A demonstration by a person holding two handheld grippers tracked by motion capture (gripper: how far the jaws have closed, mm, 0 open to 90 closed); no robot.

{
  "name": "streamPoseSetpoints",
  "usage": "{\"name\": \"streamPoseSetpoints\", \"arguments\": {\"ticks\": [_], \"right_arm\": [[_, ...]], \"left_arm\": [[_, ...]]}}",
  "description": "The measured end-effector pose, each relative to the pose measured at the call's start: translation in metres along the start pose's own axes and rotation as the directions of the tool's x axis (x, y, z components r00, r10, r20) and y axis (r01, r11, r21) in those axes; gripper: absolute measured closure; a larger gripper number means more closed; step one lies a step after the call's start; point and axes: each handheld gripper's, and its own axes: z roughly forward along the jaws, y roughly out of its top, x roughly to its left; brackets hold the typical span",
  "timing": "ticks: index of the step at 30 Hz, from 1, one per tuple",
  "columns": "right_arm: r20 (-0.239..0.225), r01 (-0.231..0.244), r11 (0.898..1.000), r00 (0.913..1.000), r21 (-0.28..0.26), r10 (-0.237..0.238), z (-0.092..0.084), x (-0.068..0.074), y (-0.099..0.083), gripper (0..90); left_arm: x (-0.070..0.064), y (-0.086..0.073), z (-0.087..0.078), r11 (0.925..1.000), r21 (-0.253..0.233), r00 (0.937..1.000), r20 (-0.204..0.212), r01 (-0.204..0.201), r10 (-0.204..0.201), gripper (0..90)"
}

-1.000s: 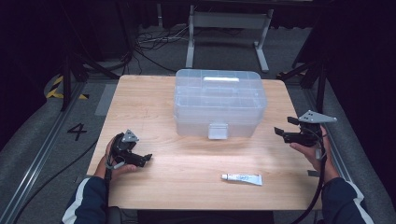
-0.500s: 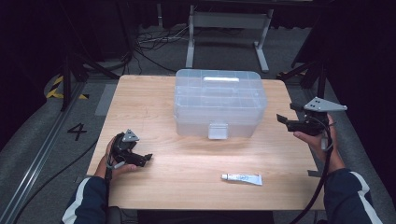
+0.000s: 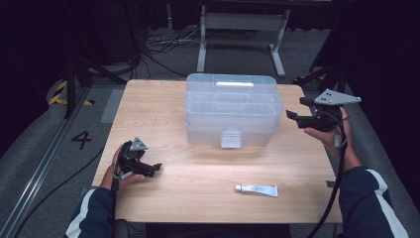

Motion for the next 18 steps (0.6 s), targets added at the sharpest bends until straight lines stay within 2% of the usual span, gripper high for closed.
{"name": "streamPoseSetpoints", "arguments": {"ticks": [1, 4, 14, 18], "right_arm": [[-0.003, 0.016, 1.0, 0.9999, 0.009, -0.015, 0.007, 0.004, 0.008, 31.7], [-0.008, 0.025, 1.0, 0.9997, 0.01, -0.025, 0.012, 0.006, 0.012, 32.2], [-0.041, 0.037, 0.999, 0.9985, 0.022, -0.036, 0.036, 0.014, 0.03, 34.2], [-0.041, 0.047, 0.999, 0.9981, 0.028, -0.046, 0.045, 0.018, 0.037, 35.3]], "left_arm": [[0.0, 0.0, 0.0, 1.0, 0.0, 1.0, 0.0, 0.0, 0.0, 0.0], [0.0, 0.0, 0.0, 1.0, 0.0, 1.0, 0.0, 0.0, 0.0, 0.0], [0.0, 0.0, 0.0, 1.0, 0.0, 1.0, 0.0, 0.0, 0.0, 0.0], [0.0, 0.0, 0.0, 1.0, -0.001, 1.0, 0.0, 0.003, -0.003, 0.1]]}}
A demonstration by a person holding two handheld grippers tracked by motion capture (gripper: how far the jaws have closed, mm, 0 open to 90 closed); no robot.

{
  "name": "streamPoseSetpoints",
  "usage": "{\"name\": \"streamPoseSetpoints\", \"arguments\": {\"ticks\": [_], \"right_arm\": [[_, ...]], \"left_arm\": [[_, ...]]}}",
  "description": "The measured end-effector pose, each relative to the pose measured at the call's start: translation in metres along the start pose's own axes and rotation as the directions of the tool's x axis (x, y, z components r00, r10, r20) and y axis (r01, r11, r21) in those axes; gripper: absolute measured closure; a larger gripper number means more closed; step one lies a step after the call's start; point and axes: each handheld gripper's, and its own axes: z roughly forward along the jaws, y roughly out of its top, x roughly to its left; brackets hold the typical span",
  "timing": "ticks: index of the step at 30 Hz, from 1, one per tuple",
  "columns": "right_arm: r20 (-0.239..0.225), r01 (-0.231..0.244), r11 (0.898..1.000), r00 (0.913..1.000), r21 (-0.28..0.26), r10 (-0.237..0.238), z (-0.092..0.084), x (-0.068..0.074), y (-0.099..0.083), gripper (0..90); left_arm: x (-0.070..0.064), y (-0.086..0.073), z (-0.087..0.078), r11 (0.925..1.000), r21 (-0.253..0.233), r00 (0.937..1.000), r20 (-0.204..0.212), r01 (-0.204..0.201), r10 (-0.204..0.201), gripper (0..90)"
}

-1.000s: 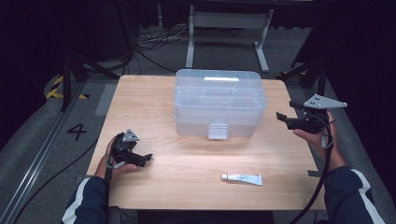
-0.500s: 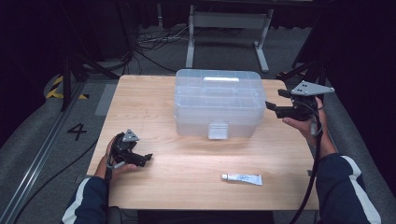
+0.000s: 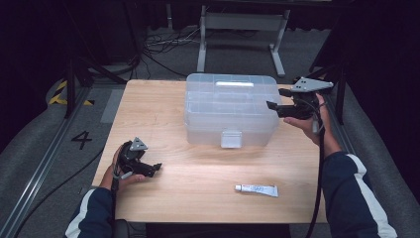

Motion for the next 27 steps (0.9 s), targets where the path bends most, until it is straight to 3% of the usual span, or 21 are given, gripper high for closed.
{"name": "streamPoseSetpoints", "arguments": {"ticks": [15, 17, 21, 24, 27], "right_arm": [[-0.044, 0.027, 0.999, 0.9987, 0.023, -0.026, 0.033, 0.014, 0.029, 41.1], [-0.049, 0.029, 0.999, 0.9984, 0.03, -0.028, 0.037, 0.015, 0.032, 45.6], [-0.034, 0.049, 0.997, 0.9983, 0.066, -0.047, 0.047, 0.019, 0.039, 49.9], [-0.031, 0.051, 0.996, 0.9983, 0.075, -0.049, 0.053, 0.021, 0.045, 52.9], [-0.02, 0.05, 0.995, 0.9986, 0.081, -0.049, 0.056, 0.021, 0.047, 55.4]], "left_arm": [[-0.002, 0.005, 0.004, 1.0, 0.002, 1.0, 0.007, 0.002, -0.002, 1.8], [-0.003, 0.008, 0.006, 1.0, -0.004, 1.0, 0.01, -0.002, 0.002, 2.4], [-0.002, 0.014, 0.011, 0.9992, -0.038, 0.9997, 0.021, 0.008, -0.008, 14.1], [-0.002, 0.024, 0.018, 0.9991, -0.041, 0.9983, 0.057, 0.011, -0.008, 15.5], [-0.005, 0.031, 0.022, 0.999, -0.043, 0.9982, 0.059, -0.01, 0.013, 15.8]]}}
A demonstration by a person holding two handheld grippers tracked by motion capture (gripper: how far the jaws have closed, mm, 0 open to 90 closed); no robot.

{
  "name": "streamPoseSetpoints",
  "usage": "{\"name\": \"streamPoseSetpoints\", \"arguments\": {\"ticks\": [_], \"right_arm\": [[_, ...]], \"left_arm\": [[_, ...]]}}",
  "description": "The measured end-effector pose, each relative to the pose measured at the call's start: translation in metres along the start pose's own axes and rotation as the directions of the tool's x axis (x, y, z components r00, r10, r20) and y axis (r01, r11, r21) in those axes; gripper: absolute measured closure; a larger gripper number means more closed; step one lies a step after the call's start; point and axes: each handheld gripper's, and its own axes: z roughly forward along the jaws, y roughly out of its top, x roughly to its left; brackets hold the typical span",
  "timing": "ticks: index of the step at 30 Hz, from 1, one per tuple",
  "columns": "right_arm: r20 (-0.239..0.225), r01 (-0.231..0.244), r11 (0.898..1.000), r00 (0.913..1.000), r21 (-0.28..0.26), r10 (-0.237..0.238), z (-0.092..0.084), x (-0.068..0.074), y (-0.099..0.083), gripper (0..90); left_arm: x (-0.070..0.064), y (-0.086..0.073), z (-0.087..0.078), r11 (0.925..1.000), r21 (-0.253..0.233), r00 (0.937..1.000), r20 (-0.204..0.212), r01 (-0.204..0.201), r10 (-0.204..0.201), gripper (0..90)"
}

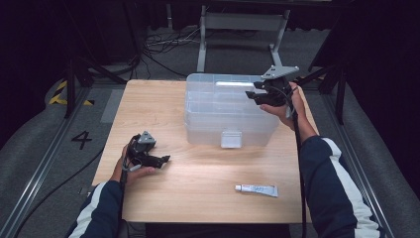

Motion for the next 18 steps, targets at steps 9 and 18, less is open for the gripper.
{"name": "streamPoseSetpoints", "arguments": {"ticks": [9, 18], "right_arm": [[0.029, -0.011, 0.999, 0.9995, 0.042, 0.01, 0.015, 0.0, 0.003, 62.1], [0.049, -0.022, 0.998, 0.9986, 0.061, 0.019, 0.02, -0.001, 0.006, 68.7]], "left_arm": [[-0.015, 0.047, 0.018, 0.9956, -0.072, 0.9978, 0.026, -0.059, 0.061, 15.9], [-0.027, 0.078, 0.026, 0.9838, -0.158, 0.9949, 0.04, -0.085, 0.093, 15.7]]}}
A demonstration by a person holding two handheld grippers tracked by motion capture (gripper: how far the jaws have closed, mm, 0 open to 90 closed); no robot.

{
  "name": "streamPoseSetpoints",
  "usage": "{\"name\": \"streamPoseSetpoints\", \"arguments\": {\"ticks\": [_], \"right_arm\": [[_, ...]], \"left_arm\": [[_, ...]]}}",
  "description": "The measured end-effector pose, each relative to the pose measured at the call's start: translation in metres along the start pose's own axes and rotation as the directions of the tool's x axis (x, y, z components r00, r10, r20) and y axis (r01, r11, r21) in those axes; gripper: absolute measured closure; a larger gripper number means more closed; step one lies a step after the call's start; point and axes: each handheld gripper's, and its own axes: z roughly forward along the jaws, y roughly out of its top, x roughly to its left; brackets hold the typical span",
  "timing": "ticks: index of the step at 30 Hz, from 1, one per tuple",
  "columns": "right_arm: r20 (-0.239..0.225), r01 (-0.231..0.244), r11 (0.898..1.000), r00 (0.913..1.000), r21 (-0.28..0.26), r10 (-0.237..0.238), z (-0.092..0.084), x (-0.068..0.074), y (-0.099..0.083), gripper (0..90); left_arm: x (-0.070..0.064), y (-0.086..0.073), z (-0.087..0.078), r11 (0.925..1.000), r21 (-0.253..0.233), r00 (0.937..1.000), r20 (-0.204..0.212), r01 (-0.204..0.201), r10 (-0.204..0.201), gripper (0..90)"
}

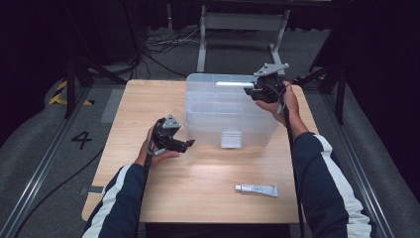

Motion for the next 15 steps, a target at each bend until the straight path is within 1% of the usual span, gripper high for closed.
{"name": "streamPoseSetpoints", "arguments": {"ticks": [1, 3, 4, 5, 6, 7, 8, 9, 11, 12, 13, 15], "right_arm": [[-0.004, -0.007, 1.0, 1.0, 0.003, 0.007, 0.0, -0.001, 0.0, 68.9], [0.005, 0.003, 1.0, 1.0, 0.011, -0.003, 0.0, 0.0, 0.001, 69.3], [0.009, 0.005, 1.0, 0.9999, 0.013, -0.005, 0.001, 0.0, 0.001, 69.4], [0.009, 0.005, 1.0, 0.9999, 0.013, -0.005, 0.001, 0.0, 0.001, 69.4], [0.027, 0.018, 1.0, 0.9995, 0.024, -0.018, 0.001, 0.003, 0.002, 69.9], [0.027, 0.018, 1.0, 0.9995, 0.024, -0.018, 0.001, 0.003, 0.002, 69.9], [0.03, 0.022, 0.999, 0.9993, 0.027, -0.023, 0.001, 0.003, 0.003, 70.0], [0.027, 0.02, 0.999, 0.9994, 0.026, -0.021, 0.001, 0.003, 0.003, 70.1], [0.027, 0.018, 0.999, 0.9994, 0.027, -0.019, 0.001, 0.003, 0.002, 70.4], [0.032, 0.026, 0.999, 0.9991, 0.03, -0.027, 0.001, 0.003, 0.003, 70.5], [0.035, 0.03, 0.999, 0.9989, 0.031, -0.031, 0.001, 0.004, 0.003, 70.7], [0.032, 0.031, 0.999, 0.999, 0.028, -0.032, 0.002, 0.005, 0.003, 70.8]], "left_arm": [[-0.001, 0.002, 0.001, 0.9998, -0.017, 0.9999, -0.009, -0.012, 0.012, 15.9], [-0.001, 0.006, 0.004, 1.0, -0.003, 1.0, 0.003, -0.005, 0.005, 15.8], [-0.001, 0.008, 0.005, 0.9999, -0.013, 0.9999, 0.011, 0.001, -0.001, 15.6], [-0.001, 0.008, 0.005, 0.9999, -0.013, 0.9999, 0.011, 0.001, -0.001, 14.9], [-0.001, 0.012, 0.006, 0.9997, -0.02, 0.9999, -0.001, 0.012, -0.012, 14.8], [-0.001, 0.012, 0.006, 0.9997, -0.02, 0.9999, -0.001, 0.012, -0.012, 14.7], [0.001, 0.014, 0.006, 0.9991, -0.037, 0.9998, -0.002, 0.022, -0.022, 14.7], [0.002, 0.015, 0.007, 0.9989, -0.043, 0.9997, -0.004, 0.022, -0.022, 15.2], [0.003, 0.015, 0.008, 0.9992, -0.032, 0.9997, -0.001, 0.024, -0.024, 14.9], [0.004, 0.016, 0.008, 0.9993, -0.031, 0.9998, -0.005, 0.021, -0.022, 14.7], [0.004, 0.017, 0.008, 0.9993, -0.025, 0.9996, 0.0, 0.027, -0.027, 14.1], [0.003, 0.017, 0.008, 0.9994, -0.017, 0.9995, -0.006, 0.029, -0.03, 13.1]]}}
